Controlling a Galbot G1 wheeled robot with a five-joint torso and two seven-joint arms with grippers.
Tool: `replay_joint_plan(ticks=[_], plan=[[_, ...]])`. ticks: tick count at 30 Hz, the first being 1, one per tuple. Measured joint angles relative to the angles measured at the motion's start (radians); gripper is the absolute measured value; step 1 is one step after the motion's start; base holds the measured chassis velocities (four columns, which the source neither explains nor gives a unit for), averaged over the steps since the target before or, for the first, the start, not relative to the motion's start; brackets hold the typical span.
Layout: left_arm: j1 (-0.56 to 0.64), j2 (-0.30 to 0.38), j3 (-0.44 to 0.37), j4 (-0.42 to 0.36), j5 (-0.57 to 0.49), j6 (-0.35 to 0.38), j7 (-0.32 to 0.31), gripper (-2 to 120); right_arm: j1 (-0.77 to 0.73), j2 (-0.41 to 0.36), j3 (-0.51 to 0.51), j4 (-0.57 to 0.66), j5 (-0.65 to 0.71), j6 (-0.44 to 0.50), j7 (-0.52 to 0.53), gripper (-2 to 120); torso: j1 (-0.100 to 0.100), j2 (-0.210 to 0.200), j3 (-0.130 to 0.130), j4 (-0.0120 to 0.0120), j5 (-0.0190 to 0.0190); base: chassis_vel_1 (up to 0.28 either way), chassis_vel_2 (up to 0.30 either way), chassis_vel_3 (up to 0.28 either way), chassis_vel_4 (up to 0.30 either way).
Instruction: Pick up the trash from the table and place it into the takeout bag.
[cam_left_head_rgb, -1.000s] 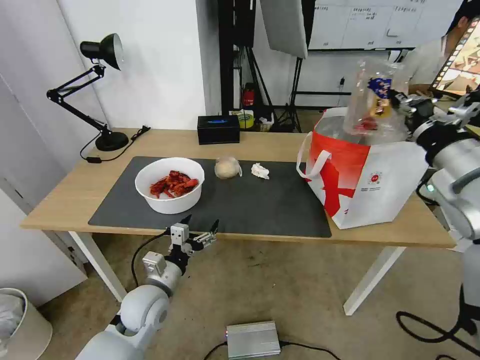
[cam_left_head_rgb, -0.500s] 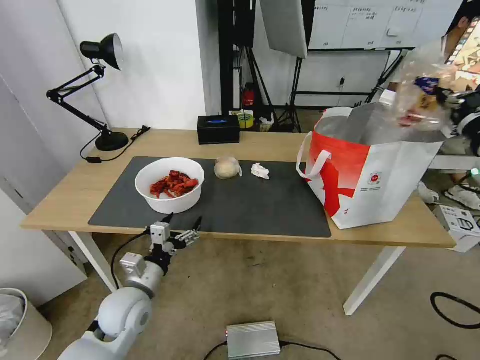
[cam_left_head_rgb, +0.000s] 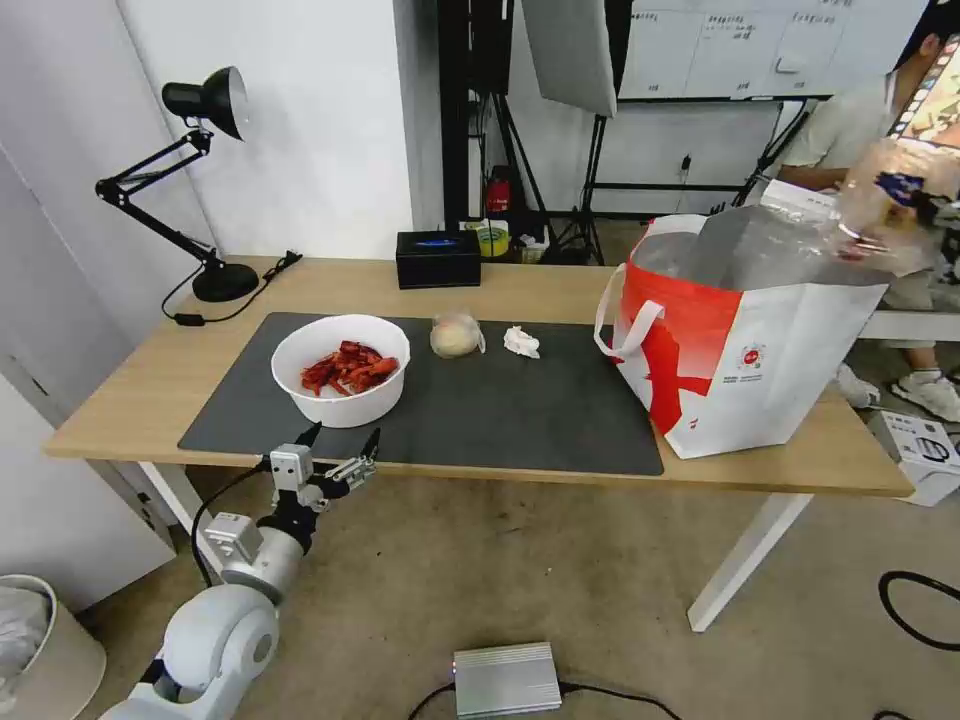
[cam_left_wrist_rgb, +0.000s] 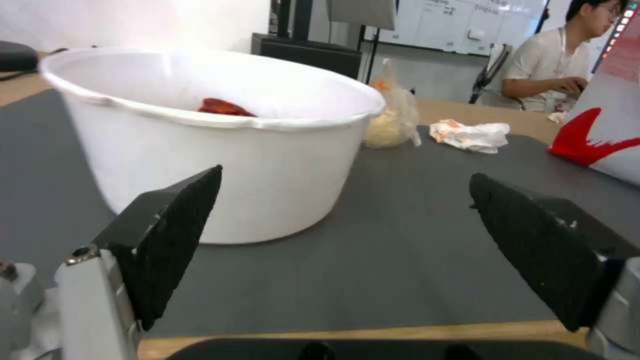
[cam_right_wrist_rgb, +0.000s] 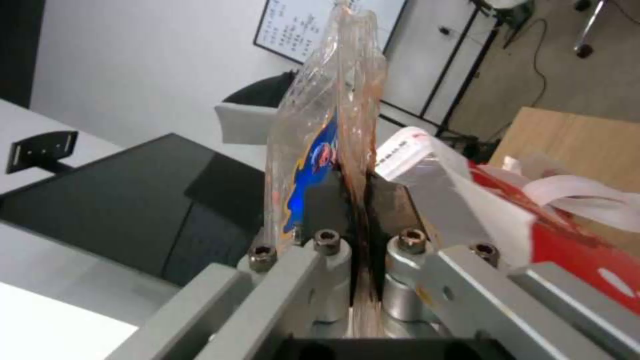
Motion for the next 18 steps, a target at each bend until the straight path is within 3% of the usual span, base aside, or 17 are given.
replay_joint_plan(ticks=[2,18], plan=[[0.009,0.001,-0.012,-0.007,-0.003,-0.002,0.001,100,0.005,0.002,-0.002,-0.012,-0.003,0.0,-0.002,1,0.0,0.0,0.0,0.0011,-0.0001,0.0,0.0,0.0,0.0],[0.026,-0.008,-0.044,-0.015,-0.002,-0.013,0.002,100,0.074,0.034,-0.115,-0.062,-0.053,-0.003,-0.009,1,0.0,0.0,0.0,0.0005,-0.0001,0.0,0.0,0.0,0.0]])
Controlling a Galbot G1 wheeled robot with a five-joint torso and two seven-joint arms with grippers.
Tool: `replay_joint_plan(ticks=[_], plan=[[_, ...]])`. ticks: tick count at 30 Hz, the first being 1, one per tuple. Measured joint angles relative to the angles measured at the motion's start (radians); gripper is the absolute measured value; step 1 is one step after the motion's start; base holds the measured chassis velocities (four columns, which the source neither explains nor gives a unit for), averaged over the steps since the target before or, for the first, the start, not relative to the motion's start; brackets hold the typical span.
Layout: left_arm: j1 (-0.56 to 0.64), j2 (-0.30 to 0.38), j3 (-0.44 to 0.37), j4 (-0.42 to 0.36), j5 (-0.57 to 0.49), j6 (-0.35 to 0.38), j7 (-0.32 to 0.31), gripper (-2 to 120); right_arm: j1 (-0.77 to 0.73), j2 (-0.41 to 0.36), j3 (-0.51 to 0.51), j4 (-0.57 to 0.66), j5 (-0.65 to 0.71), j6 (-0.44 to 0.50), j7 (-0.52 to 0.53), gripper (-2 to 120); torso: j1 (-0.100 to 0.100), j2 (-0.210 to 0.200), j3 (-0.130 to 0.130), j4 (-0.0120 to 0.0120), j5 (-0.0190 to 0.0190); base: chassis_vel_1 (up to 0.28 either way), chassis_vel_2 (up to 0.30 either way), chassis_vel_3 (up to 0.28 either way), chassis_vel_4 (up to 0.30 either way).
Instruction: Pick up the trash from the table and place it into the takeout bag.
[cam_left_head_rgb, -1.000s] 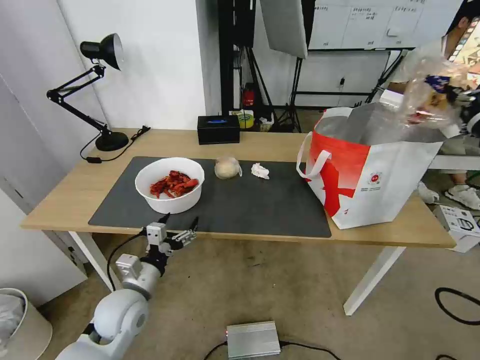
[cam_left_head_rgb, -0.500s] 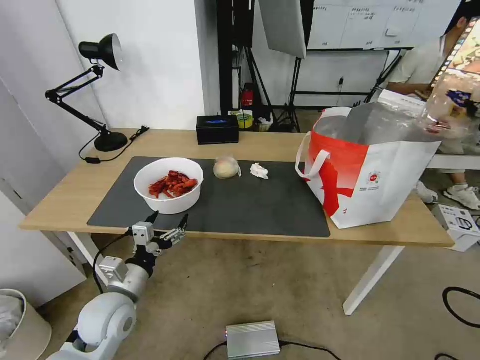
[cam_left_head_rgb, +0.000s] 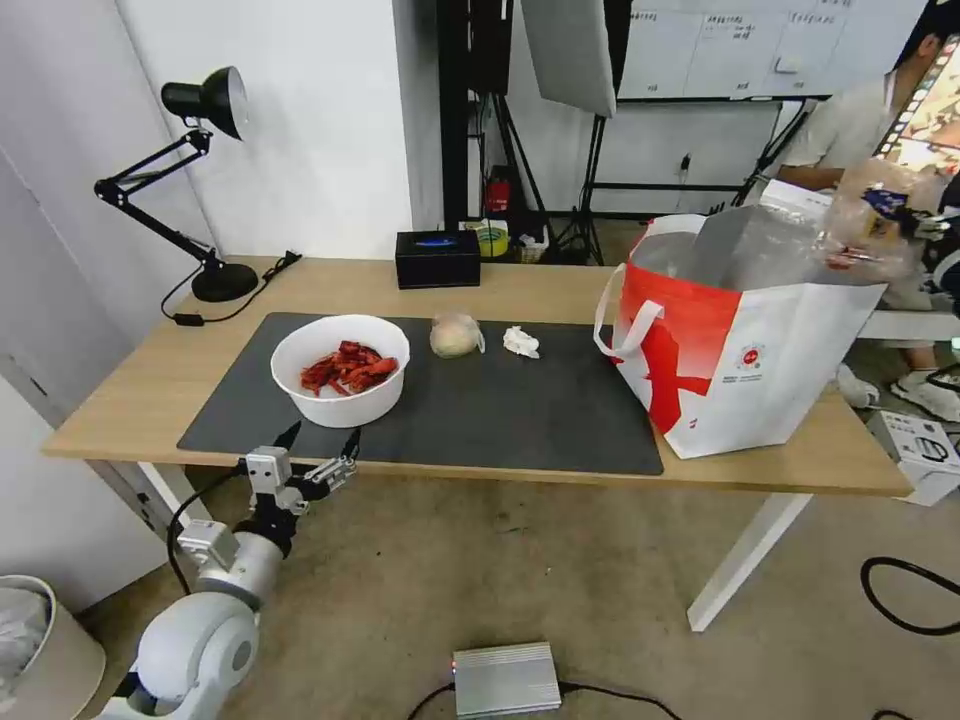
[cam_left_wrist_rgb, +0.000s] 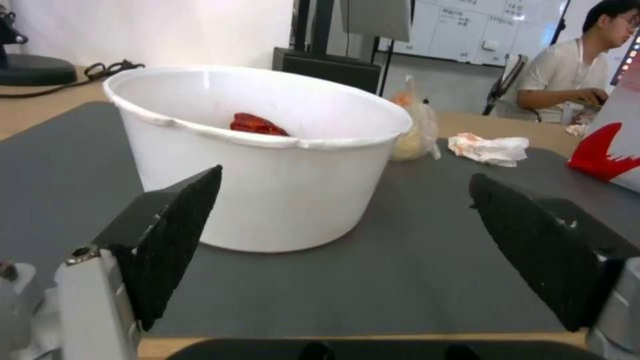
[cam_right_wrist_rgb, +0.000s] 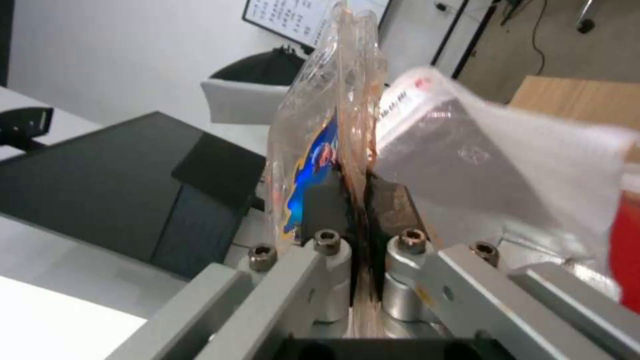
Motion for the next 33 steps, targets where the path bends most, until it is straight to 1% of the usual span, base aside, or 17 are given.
replay_joint_plan(ticks=[10,15,16,17,18,20,21,22,24,25,27,31,33], plan=[[-0.007,-0.005,0.003,0.005,0.0,0.0,-0.001,100,0.07,0.017,-0.047,-0.044,-0.018,-0.002,0.009,1,0.0,0.0,0.0,0.0001,0.0,0.0,0.0,0.0,0.0],[-0.009,-0.008,0.006,0.008,0.001,0.0,-0.001,100,0.082,0.025,-0.054,-0.057,-0.025,-0.007,0.011,1,0.0,0.0,0.0,0.0,0.0,0.0,0.0,0.0,0.0],[-0.011,-0.009,0.007,0.009,0.001,0.0,-0.001,100,0.083,0.027,-0.056,-0.059,-0.028,-0.008,0.012,3,0.0,0.0,0.0,0.0,0.0001,0.0,0.0,0.0,0.0],[-0.012,-0.01,0.008,0.011,0.001,0.0,-0.001,100,0.083,0.03,-0.058,-0.06,-0.029,-0.009,0.013,10,0.0,0.0,0.0,0.0001,0.0001,0.0,0.0,0.0,0.0],[-0.012,-0.01,0.008,0.011,0.001,0.0,-0.001,100,0.083,0.03,-0.058,-0.06,-0.029,-0.009,0.013,10,0.0,0.0,0.0,0.0001,0.0001,0.0,0.0,0.0,0.0],[-0.013,-0.01,0.009,0.013,0.001,0.0,-0.001,100,0.084,0.033,-0.059,-0.063,-0.031,-0.009,0.017,19,0.0,0.0,0.0,0.0001,0.0,0.0,0.0,0.0,0.0],[-0.013,-0.01,0.009,0.013,0.001,0.0,-0.001,100,0.084,0.033,-0.059,-0.063,-0.031,-0.009,0.017,19,0.0,0.0,0.0,0.0001,0.0,0.0,0.0,0.0,0.0],[-0.014,-0.01,0.01,0.014,0.001,0.0,-0.001,100,0.083,0.033,-0.059,-0.063,-0.031,-0.009,0.018,22,0.0,0.0,0.0,0.0,0.0001,0.0,0.0,0.0,0.0],[-0.015,-0.011,0.011,0.015,0.001,0.0,-0.001,100,0.08,0.035,-0.059,-0.063,-0.032,-0.01,0.019,34,0.0,0.0,0.0,0.0,0.0,0.0,0.0,0.0,0.0],[-0.015,-0.011,0.011,0.015,0.001,0.0,-0.001,100,0.08,0.035,-0.059,-0.063,-0.032,-0.01,0.019,34,0.0,0.0,0.0,0.0,0.0,0.0,0.0,0.0,0.0],[-0.016,-0.011,0.012,0.016,0.001,0.0,-0.001,100,0.076,0.036,-0.059,-0.062,-0.035,-0.01,0.019,43,0.0,0.0,0.0,0.0001,0.0,0.0,0.0,0.0,0.0],[-0.019,-0.014,0.017,0.018,0.001,0.0,-0.001,100,0.069,0.036,-0.057,-0.057,-0.035,-0.01,0.02,48,0.0,0.0,0.0,0.0,0.0,0.0,0.0,0.0,0.0],[-0.019,-0.015,0.018,0.018,0.002,0.0,-0.001,100,0.067,0.036,-0.056,-0.055,-0.035,-0.011,0.02,48,0.0,0.0,0.0,0.0,0.0001,0.0,0.0,0.0,0.0]])
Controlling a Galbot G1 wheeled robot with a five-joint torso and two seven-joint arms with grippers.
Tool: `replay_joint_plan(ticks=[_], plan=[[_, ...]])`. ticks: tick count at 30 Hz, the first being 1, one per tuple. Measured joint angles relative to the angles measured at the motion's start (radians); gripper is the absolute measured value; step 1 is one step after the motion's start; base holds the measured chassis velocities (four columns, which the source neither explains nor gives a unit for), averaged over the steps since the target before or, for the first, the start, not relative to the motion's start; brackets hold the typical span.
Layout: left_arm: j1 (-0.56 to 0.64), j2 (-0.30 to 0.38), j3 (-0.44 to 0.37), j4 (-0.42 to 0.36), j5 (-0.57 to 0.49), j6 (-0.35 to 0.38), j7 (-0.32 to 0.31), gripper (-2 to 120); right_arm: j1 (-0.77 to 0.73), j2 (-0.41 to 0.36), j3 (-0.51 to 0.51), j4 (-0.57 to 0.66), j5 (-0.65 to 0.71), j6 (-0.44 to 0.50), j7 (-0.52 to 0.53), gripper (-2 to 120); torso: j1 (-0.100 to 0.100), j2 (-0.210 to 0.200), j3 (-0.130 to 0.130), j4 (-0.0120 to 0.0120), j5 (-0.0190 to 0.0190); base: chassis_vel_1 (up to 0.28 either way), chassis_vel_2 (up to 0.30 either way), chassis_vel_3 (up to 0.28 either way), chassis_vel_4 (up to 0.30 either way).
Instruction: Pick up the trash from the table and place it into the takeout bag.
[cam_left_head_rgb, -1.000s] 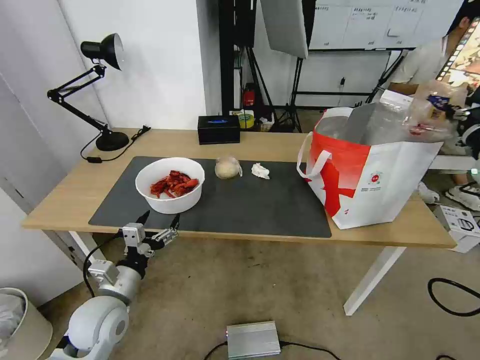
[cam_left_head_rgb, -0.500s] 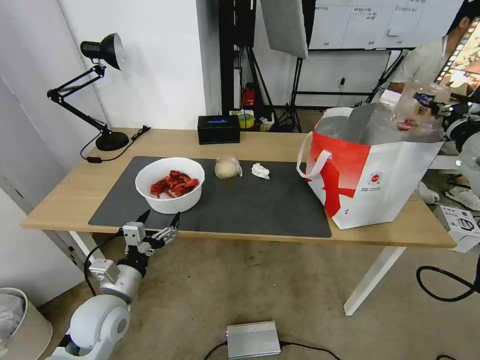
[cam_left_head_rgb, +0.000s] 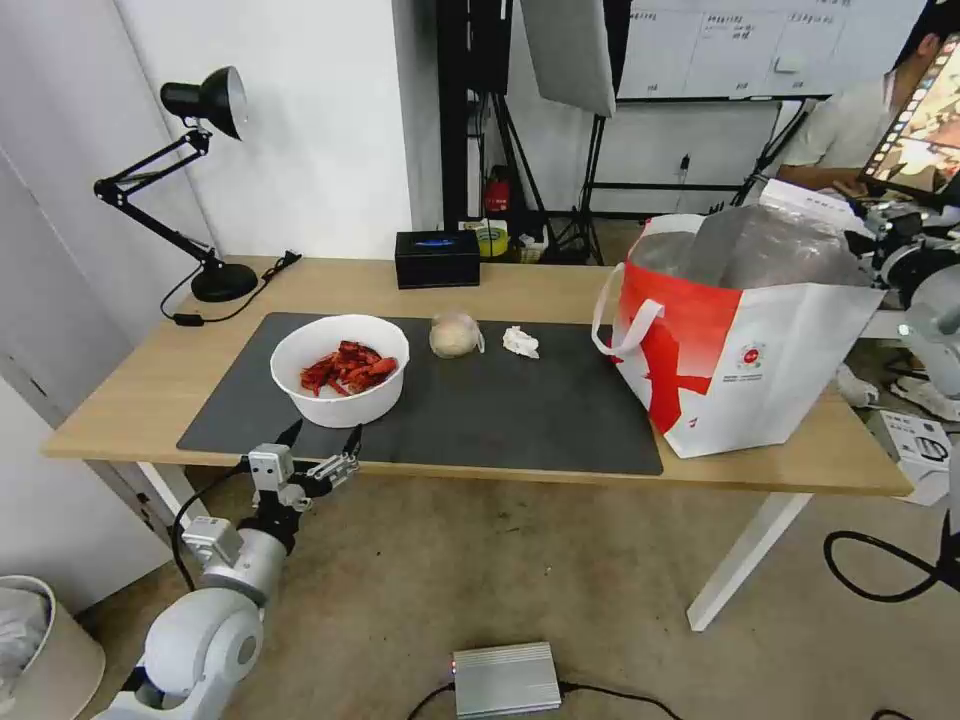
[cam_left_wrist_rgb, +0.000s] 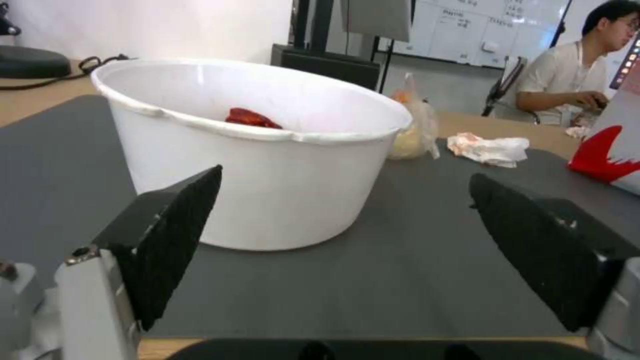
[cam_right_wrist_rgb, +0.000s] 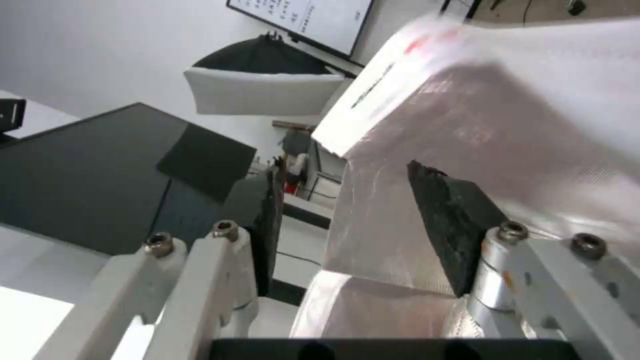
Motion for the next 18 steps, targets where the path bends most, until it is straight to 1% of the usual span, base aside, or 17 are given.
replay_joint_plan(ticks=[4,7,9,10,13,14,16,17,18], plan=[[0.001,-0.004,0.003,0.0,0.002,0.0,0.0,100,-0.013,-0.001,0.003,0.011,-0.001,0.0,-0.004,49,0.0,0.0,0.0,0.0,0.0,0.0,0.0,0.0,0.0],[0.001,-0.006,0.004,0.001,0.002,0.0,0.0,100,-0.033,-0.003,0.005,0.026,-0.008,-0.004,-0.032,50,0.0,0.0,0.0,0.0,0.0,0.0,0.0,0.0,0.0],[0.001,-0.007,0.003,0.001,0.002,-0.001,0.0,100,-0.065,-0.008,0.005,0.053,-0.039,-0.009,-0.103,52,0.0,0.0,0.0,0.0,-0.0001,0.0,0.0,0.0,0.0],[0.001,-0.007,0.003,0.001,0.002,-0.001,0.0,100,-0.065,-0.008,0.005,0.053,-0.039,-0.009,-0.103,52,0.0,0.0,0.0,0.0,-0.0001,0.0,0.0,0.0,0.0],[0.001,-0.007,0.0,0.001,0.002,-0.001,0.0,100,-0.106,-0.014,0.002,0.088,-0.105,-0.004,-0.195,52,0.0,0.0,0.0,0.0,-0.0001,0.0,0.0,0.0,0.0],[0.001,-0.007,0.0,0.001,0.002,-0.001,0.0,100,-0.106,-0.014,0.002,0.088,-0.105,-0.004,-0.195,52,0.0,0.0,0.0,0.0,-0.0001,0.0,0.0,0.0,0.0],[0.001,-0.007,-0.001,0.003,0.002,-0.004,0.001,100,-0.136,-0.019,-0.001,0.113,-0.173,0.012,-0.281,52,0.0,0.0,0.0,0.0,0.0,0.0,0.0,0.0,0.0],[0.001,-0.007,-0.001,0.003,0.002,-0.004,0.001,100,-0.136,-0.019,-0.001,0.113,-0.173,0.012,-0.281,52,0.0,0.0,0.0,0.0,0.0,0.0,0.0,0.0,0.0],[0.001,-0.007,-0.001,0.003,0.002,-0.005,0.001,100,-0.151,-0.025,-0.004,0.126,-0.212,0.02,-0.324,52,0.0,0.0,0.0,0.0,-0.0001,0.0,0.0,0.0,0.0]])
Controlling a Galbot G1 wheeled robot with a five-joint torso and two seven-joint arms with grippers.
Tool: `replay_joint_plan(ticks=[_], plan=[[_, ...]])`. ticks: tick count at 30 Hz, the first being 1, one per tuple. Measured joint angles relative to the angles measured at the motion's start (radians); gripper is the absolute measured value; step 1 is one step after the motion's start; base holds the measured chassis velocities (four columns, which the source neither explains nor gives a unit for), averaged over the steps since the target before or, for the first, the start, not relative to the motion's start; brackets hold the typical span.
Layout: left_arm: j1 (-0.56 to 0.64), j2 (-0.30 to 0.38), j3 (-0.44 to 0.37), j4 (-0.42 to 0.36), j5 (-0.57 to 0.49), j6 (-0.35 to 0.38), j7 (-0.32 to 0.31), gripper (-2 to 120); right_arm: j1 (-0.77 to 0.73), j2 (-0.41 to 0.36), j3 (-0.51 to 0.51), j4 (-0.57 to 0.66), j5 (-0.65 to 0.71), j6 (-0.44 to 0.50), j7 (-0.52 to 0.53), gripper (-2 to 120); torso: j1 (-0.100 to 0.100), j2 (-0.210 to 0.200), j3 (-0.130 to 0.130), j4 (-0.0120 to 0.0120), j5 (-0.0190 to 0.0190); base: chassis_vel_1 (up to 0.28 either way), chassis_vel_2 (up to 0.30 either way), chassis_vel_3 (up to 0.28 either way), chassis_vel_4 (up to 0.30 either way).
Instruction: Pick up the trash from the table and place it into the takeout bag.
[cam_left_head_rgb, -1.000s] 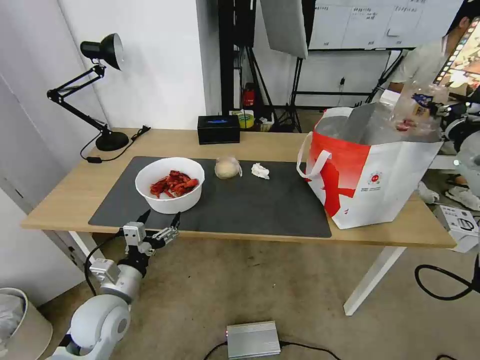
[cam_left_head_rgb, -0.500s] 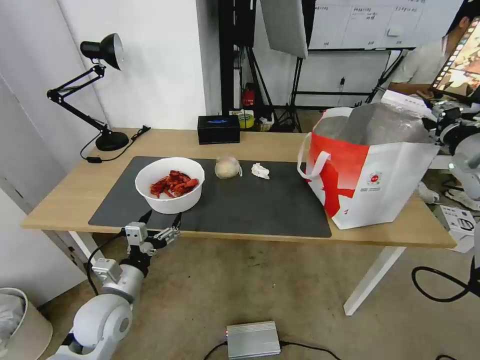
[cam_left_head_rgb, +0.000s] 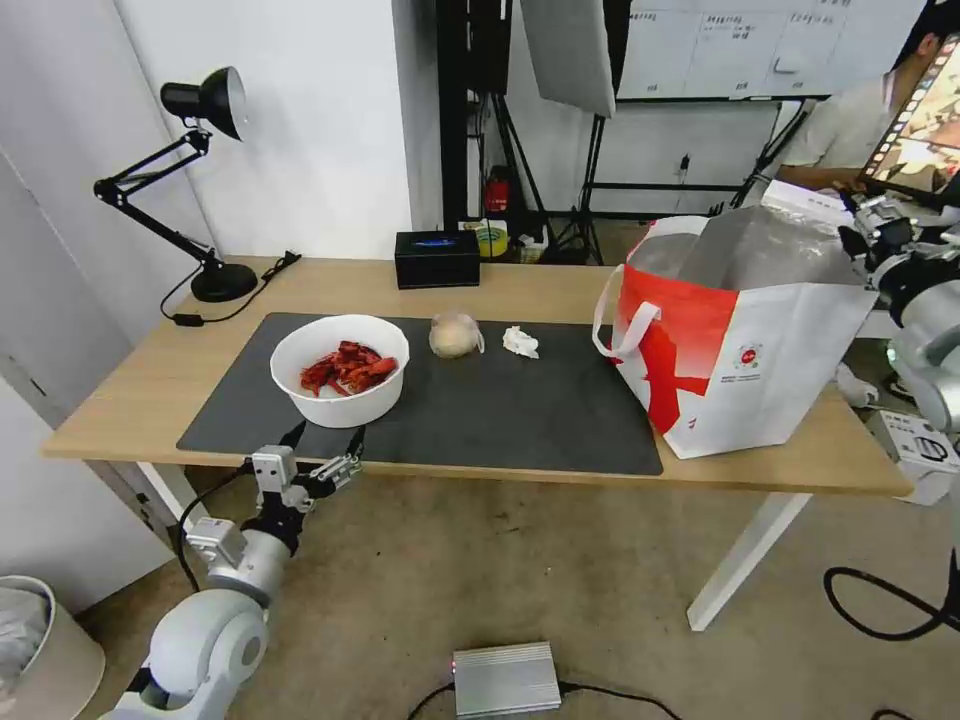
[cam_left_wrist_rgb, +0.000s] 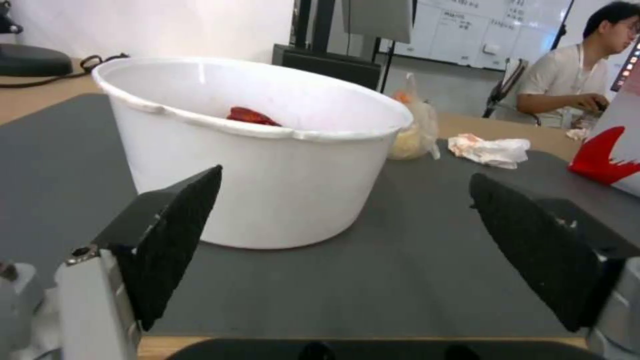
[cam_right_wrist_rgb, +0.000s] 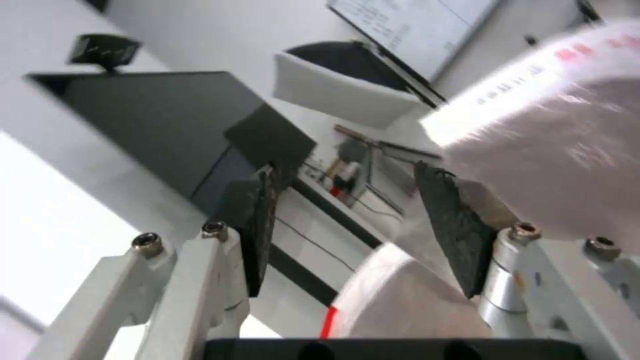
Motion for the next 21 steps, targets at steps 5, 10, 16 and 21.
replay_joint_plan(ticks=[5,10,16,21], plan=[[0.0,-0.003,0.001,0.001,0.0,-0.005,0.001,100,-0.056,-0.02,-0.003,0.049,-0.099,0.029,-0.131,52,0.0,0.0,0.0,0.0,0.0,0.0,0.0,0.0,0.0],[-0.001,-0.005,0.003,0.005,0.0,-0.014,0.001,100,-0.127,-0.027,-0.003,0.105,-0.188,0.041,-0.215,53,0.0,0.0,0.0,0.0,0.0,0.0,0.0,0.0,0.0],[-0.004,-0.015,0.001,0.009,0.0,-0.019,0.002,100,-0.221,-0.011,-0.003,0.158,-0.317,0.051,-0.284,68,0.0,0.0,0.0,0.0,0.0,0.0,0.0,0.0,0.0],[-0.002,-0.021,-0.002,0.007,0.0,-0.02,0.002,100,-0.312,0.013,-0.005,0.204,-0.461,0.078,-0.334,88,0.0,0.0,0.0,0.0,-0.0001,0.0,0.0,0.0,0.0]])
